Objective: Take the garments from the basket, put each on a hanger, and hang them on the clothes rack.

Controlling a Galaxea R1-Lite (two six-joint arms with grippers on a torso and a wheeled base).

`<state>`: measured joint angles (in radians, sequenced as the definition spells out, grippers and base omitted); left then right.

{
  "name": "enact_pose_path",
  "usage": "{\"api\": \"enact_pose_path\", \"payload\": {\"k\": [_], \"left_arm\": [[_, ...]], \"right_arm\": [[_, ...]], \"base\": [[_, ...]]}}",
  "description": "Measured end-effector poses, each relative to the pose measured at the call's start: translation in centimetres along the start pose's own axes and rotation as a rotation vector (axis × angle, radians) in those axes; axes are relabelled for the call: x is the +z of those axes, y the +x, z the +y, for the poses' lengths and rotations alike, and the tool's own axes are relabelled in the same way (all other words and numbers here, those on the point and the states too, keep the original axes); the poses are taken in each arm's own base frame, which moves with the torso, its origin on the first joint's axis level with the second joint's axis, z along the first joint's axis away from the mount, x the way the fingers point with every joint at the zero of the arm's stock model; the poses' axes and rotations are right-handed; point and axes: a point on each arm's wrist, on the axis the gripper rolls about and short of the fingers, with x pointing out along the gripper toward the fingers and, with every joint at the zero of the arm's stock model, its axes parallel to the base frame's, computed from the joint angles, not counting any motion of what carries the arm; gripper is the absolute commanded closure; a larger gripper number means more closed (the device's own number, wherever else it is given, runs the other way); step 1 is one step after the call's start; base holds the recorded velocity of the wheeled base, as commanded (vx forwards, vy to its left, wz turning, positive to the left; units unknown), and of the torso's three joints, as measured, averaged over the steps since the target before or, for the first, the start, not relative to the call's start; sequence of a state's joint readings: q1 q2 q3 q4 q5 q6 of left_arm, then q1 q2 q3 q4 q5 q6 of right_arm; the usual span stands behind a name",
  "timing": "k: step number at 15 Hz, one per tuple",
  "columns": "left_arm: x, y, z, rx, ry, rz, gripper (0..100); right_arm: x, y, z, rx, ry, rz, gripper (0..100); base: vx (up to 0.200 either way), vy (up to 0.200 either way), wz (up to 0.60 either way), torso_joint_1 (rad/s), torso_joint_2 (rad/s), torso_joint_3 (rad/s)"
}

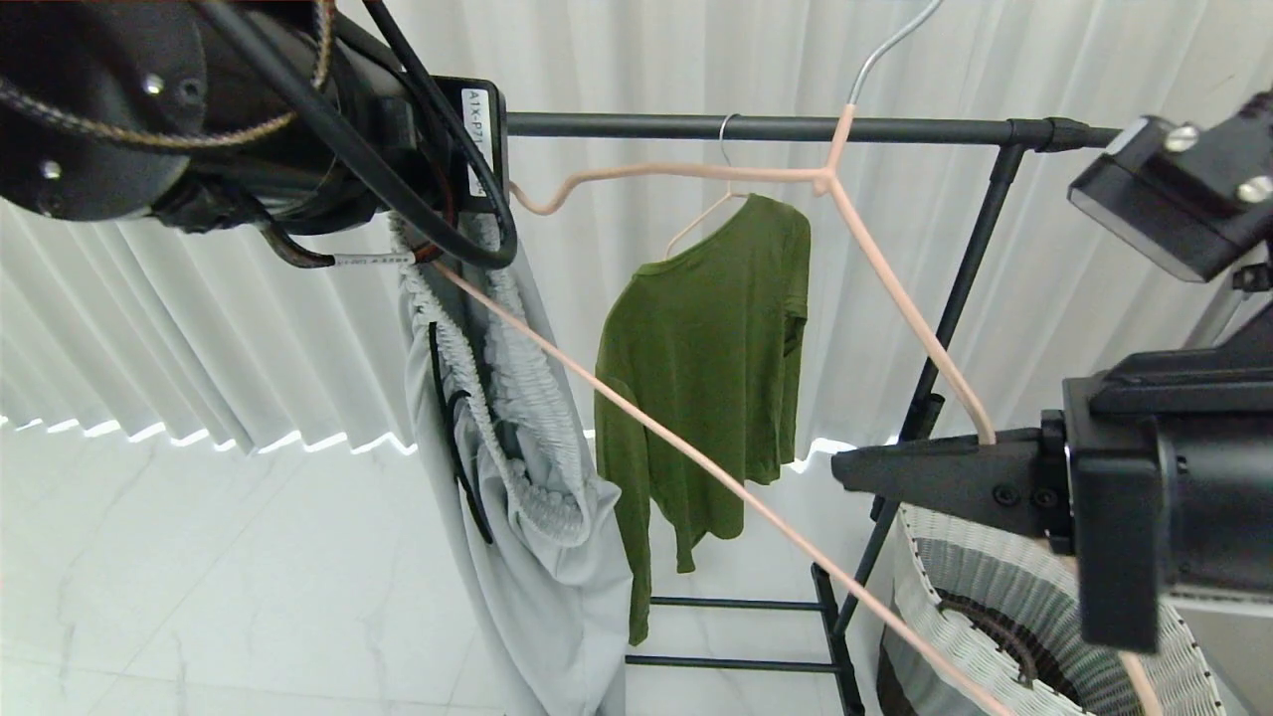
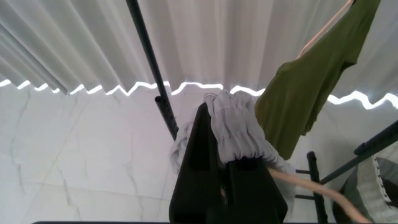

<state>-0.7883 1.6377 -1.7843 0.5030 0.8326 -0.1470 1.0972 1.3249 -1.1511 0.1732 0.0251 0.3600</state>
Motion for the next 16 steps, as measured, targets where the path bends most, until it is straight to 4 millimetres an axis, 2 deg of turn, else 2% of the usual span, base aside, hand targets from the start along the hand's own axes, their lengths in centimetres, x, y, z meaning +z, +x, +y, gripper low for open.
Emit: {"api": "enact_pose_path", "payload": {"k": [2,6,10,13,16], "left_arm": [[0.0,0.1,-0.1,-0.001,0.002,0.001,100],[0.0,0.0,-0.1,0.000,0.001,-0.001,100],[-0.2,-0.2,0.1,-0.002,0.008,0.004,100],[-0.4,-1.1,-0.8,-0.047,0.016,0.000,100],[-0.7,-3.0,-2.5,-0.140,-0.014,-0.007,100]], "right_arm": [[-0.3,-0.2,0.6,0.058,0.023,0.019,100],[-0.1,0.8,-0.7,-0.112,0.051,-0.018,100],[0.1,1.2,-1.6,-0.197,0.128,-0.049,100],[0.5,1.5,-1.6,-0.190,0.132,-0.085,100],[0.9,2.4,-1.5,-0.171,0.130,-0.120,100]], "base": [[0.000,0.000,0.00,0.000,0.00,0.000],[0.000,0.000,0.00,0.000,0.00,0.000],[0.000,0.000,0.00,0.000,0.00,0.000],[0.000,0.000,0.00,0.000,0.00,0.000],[0.000,0.000,0.00,0.000,0.00,0.000]]}}
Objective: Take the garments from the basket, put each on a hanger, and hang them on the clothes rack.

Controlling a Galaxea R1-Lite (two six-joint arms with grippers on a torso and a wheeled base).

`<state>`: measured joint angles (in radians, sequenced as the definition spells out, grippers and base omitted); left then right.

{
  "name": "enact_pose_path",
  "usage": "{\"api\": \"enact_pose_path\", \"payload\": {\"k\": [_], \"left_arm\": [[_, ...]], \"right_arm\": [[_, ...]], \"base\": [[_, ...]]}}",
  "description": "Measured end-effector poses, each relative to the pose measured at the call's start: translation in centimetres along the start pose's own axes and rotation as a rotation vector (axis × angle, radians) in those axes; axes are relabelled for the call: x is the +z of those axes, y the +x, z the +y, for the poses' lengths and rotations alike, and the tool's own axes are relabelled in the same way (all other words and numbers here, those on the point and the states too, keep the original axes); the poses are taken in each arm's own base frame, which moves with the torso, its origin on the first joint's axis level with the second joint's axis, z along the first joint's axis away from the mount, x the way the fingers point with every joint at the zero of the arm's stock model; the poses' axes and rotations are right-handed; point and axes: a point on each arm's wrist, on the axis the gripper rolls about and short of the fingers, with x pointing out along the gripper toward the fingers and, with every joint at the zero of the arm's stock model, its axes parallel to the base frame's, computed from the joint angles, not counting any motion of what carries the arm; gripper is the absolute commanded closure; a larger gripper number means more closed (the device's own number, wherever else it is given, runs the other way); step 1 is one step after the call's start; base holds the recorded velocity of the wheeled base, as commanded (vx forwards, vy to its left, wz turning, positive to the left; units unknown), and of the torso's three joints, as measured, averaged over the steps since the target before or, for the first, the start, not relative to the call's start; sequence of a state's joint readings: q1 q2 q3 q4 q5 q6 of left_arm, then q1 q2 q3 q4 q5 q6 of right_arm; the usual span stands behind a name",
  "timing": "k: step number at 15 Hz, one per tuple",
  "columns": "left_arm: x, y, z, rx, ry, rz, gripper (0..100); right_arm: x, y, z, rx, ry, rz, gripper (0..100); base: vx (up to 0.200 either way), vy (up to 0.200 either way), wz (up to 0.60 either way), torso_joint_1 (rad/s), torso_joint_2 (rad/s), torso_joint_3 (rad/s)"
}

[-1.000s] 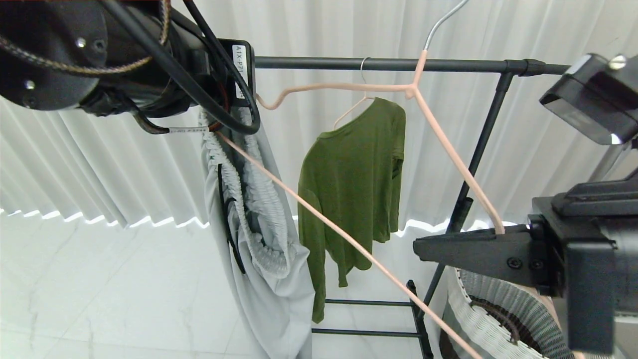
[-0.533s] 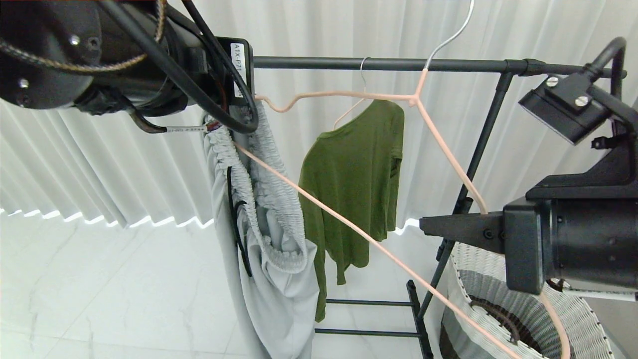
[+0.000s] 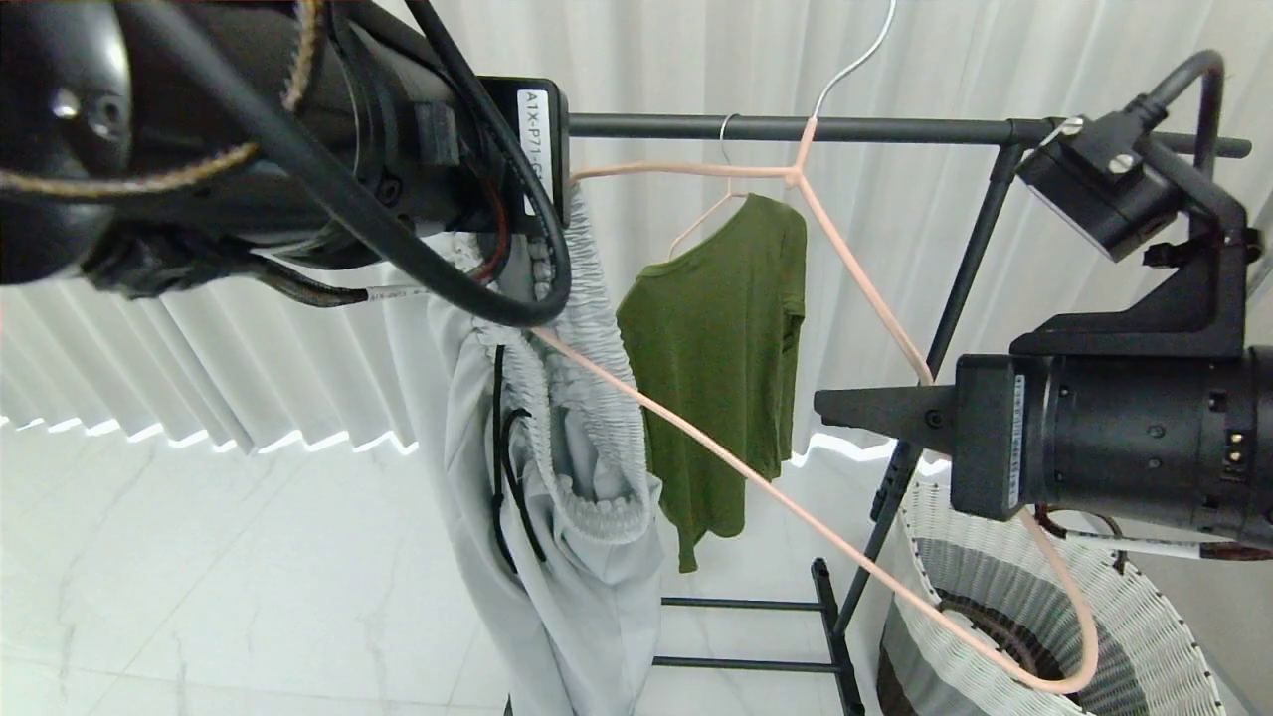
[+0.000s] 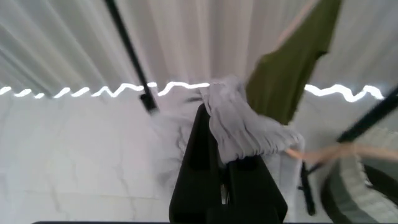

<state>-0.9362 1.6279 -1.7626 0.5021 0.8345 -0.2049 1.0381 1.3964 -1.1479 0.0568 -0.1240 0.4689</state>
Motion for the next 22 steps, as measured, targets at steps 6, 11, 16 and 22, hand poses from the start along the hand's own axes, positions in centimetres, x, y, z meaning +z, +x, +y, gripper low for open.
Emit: {"api": "enact_pose_path", "payload": {"k": [6,11,16,22], "left_arm": [[-0.4,-1.3,-2.0,-0.085,-0.002,0.002,100],[-0.2,-2.8,-3.2,-0.179,-0.003,-0.008,100],[-0.6,-3.2,-3.5,-0.203,0.017,-0.001,100],[-1.2,-4.4,-3.5,-0.238,0.076,-0.002,100]], "right_arm": [[-0.5,1.6,0.3,0.014,-0.106,0.009,100],[-0.9,2.6,0.3,0.013,-0.184,0.014,100],[-0.5,2.7,-0.4,-0.010,-0.283,-0.018,100],[1.0,2.0,-0.4,0.011,-0.301,-0.175,100]], "base": [[0.000,0.000,0.00,0.000,0.00,0.000],[0.000,0.000,0.00,0.000,0.00,0.000],[0.000,0.000,0.00,0.000,0.00,0.000],[0.000,0.000,0.00,0.000,0.00,0.000]]}}
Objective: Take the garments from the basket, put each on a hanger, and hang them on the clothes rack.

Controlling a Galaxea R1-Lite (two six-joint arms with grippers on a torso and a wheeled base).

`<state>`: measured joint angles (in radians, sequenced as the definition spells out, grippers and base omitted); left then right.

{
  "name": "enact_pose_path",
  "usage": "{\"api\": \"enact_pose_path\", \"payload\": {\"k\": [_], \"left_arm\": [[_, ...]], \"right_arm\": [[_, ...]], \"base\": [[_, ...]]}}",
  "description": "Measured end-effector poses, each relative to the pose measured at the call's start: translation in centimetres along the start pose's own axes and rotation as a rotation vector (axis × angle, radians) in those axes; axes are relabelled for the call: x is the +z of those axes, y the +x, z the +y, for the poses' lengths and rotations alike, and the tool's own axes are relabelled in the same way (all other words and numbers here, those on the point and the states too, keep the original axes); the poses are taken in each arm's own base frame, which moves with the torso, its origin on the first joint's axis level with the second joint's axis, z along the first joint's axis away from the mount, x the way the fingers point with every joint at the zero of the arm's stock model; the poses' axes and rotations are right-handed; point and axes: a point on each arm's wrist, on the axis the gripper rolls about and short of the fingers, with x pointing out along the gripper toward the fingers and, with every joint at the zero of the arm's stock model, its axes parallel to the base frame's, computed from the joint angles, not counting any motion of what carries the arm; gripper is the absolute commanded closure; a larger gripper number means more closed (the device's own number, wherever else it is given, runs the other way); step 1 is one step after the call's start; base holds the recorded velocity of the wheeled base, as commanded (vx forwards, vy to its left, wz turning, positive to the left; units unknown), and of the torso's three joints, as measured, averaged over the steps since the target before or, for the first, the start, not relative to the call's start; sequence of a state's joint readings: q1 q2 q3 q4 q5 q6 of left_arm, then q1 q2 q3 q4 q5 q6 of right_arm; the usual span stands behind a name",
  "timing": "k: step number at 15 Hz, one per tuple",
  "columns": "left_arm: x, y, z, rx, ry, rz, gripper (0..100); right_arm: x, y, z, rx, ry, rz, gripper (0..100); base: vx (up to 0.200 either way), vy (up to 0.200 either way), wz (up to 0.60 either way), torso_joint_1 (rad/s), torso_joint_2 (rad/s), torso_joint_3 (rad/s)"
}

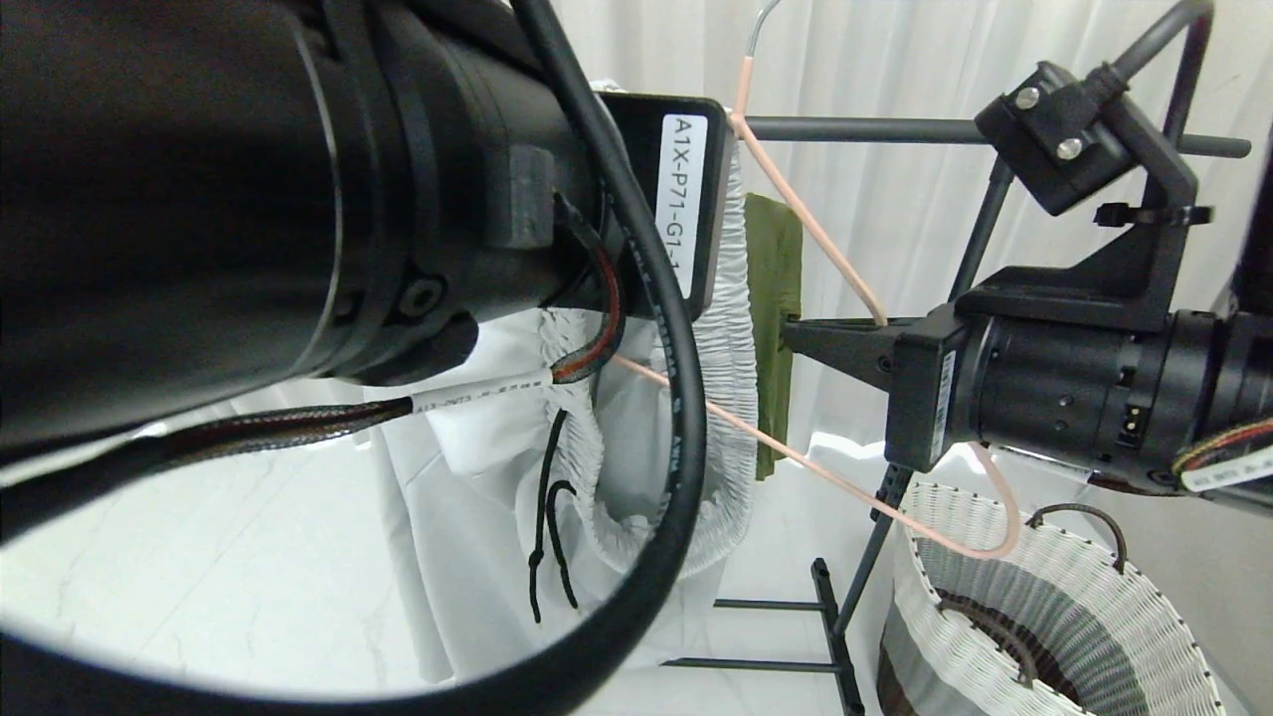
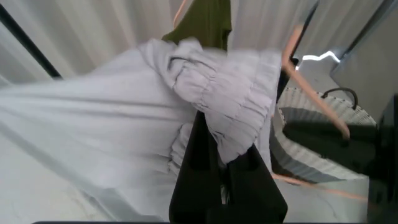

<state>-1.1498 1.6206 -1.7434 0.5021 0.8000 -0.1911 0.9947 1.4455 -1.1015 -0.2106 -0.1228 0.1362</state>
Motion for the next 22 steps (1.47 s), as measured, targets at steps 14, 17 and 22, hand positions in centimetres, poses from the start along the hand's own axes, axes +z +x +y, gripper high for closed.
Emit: {"api": "enact_pose_path", "payload": {"k": [14,17,22], "left_arm": [[0.2,-0.8,0.4,-0.010,0.046,-0.011,0],[-0.4,-1.0,0.8,-0.008,0.061,0.002,0],[-2.4,-3.6,4.4,0.008,0.248,0.020,0]], "right_arm": [[1.4,-0.8,-0.6,-0.021,-0.101,-0.114,100],[1.7,-0.8,-1.5,-0.054,-0.130,-0.134,100],[2.2,-1.5,-2.7,-0.101,-0.138,-0.147,100]], "base": [[0.000,0.000,0.00,0.000,0.00,0.000],[0.000,0.000,0.00,0.000,0.00,0.000],[0.000,0.000,0.00,0.000,0.00,0.000]]}}
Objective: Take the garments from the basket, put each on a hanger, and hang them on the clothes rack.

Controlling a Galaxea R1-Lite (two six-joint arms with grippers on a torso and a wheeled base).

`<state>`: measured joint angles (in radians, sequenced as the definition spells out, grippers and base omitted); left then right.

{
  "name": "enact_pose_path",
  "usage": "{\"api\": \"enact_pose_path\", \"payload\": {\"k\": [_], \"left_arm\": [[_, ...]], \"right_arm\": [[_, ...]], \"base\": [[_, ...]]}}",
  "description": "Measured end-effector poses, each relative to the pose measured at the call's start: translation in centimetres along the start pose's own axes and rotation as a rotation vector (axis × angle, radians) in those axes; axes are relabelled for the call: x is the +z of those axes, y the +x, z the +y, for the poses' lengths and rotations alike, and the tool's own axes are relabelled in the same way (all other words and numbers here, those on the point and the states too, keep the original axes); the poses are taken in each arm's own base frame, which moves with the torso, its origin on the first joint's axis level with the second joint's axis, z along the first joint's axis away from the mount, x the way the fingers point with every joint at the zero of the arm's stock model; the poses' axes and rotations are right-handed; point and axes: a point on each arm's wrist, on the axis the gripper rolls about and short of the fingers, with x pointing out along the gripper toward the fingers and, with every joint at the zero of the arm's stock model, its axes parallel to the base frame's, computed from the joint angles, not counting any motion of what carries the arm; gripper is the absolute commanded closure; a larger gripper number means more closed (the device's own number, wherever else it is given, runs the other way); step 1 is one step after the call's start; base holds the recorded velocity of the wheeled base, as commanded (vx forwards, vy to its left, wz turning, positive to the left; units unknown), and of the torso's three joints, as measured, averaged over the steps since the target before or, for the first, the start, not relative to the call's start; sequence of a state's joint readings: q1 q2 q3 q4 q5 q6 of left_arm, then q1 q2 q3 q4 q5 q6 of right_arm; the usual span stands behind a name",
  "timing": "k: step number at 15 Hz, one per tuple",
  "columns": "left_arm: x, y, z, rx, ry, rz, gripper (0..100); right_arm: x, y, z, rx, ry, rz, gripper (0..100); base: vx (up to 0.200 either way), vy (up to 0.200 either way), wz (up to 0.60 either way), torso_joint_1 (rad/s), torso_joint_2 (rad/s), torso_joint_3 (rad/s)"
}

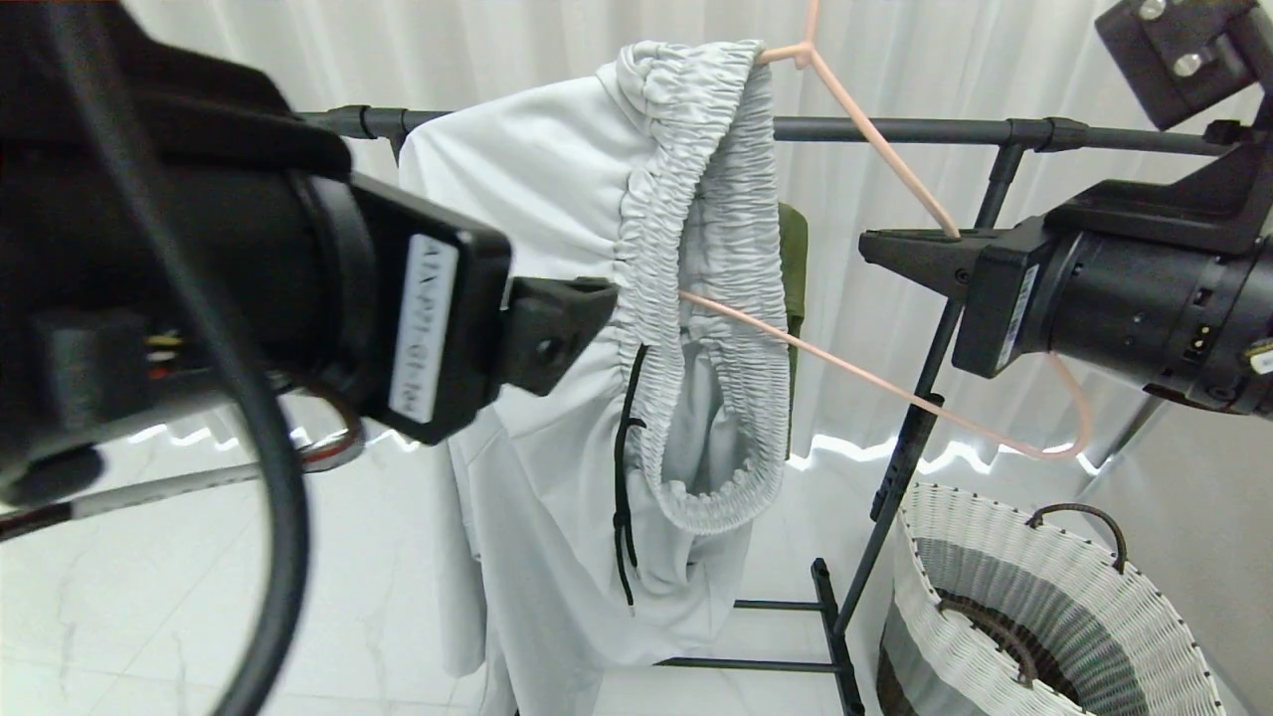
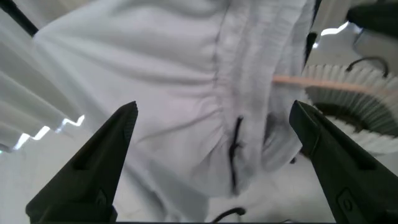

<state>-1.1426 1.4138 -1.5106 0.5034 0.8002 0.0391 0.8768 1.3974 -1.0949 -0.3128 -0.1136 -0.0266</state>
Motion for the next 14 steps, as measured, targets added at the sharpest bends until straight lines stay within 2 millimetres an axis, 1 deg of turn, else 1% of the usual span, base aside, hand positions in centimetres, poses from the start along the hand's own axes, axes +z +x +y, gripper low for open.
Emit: {"api": "enact_pose_path", "payload": {"k": [3,5,8,10,11,14], "left_arm": [[-0.9,-2.2,2.9,0.014,0.160,-0.030,0],[-1.1,-3.5,4.6,-0.027,0.219,-0.073,0],[-1.4,-4.5,6.2,-0.132,0.368,-0.145,0],[-1.2,-4.3,7.1,-0.128,0.406,-0.198,0],[-0.9,-3.8,7.3,-0.099,0.413,-0.242,0],[-1.1,-1.6,7.0,-0.062,0.492,-0.315,0]], "right_arm": [[0.1,-0.5,-0.1,0.000,-0.017,0.013,100],[0.2,-1.0,-0.2,0.017,-0.019,0.024,100],[0.3,-1.7,-0.2,0.032,-0.048,0.039,100],[0.5,-2.0,0.1,0.047,-0.050,0.033,100],[0.4,-2.1,0.5,0.065,-0.051,0.040,100],[0.2,-2.3,1.5,0.109,-0.058,0.053,100]], "base": [[0.000,0.000,0.00,0.000,0.00,0.000],[0.000,0.000,0.00,0.000,0.00,0.000],[0.000,0.000,0.00,0.000,0.00,0.000],[0.000,0.000,0.00,0.000,0.00,0.000],[0.000,0.000,0.00,0.000,0.00,0.000],[0.000,0.000,0.00,0.000,0.00,0.000]]}}
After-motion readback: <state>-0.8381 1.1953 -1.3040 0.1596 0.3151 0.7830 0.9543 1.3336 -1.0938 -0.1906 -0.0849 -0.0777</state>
